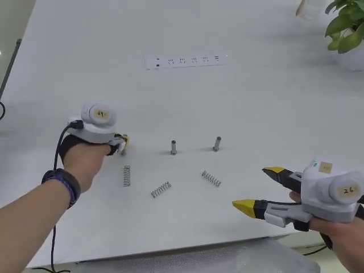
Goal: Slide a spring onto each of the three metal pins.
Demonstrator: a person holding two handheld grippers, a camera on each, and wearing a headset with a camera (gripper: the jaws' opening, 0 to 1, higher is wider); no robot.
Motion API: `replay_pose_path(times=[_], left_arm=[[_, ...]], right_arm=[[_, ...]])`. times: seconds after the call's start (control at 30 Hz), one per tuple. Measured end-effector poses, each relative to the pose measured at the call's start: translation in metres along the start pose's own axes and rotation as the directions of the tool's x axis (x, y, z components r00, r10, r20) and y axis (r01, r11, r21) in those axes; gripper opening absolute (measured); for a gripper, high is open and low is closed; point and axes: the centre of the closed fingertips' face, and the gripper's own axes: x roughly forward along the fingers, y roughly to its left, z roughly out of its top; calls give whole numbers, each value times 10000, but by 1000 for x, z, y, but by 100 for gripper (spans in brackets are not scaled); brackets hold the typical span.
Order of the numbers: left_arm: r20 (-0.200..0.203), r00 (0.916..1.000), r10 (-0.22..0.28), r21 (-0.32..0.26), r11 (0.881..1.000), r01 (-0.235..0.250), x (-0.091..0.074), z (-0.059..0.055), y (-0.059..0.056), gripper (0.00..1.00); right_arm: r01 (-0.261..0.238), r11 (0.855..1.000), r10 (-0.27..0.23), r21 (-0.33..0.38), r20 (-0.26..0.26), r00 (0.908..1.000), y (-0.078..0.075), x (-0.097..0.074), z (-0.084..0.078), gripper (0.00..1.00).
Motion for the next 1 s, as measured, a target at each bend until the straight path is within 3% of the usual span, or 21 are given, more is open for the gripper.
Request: replay_pose_path(times=[0.47,1.0], left_arm=[[36,10000,15,90,10000,-15,-7,-6,-6,0],[195,9996,-184,247,9995,179,-6,-3,-20,0]], right_arm=[[-42,10000,42,-31,-2,10000,0,1,-1,70],[-32,10000,32,-1,6,10000,0,0,-3,70]])
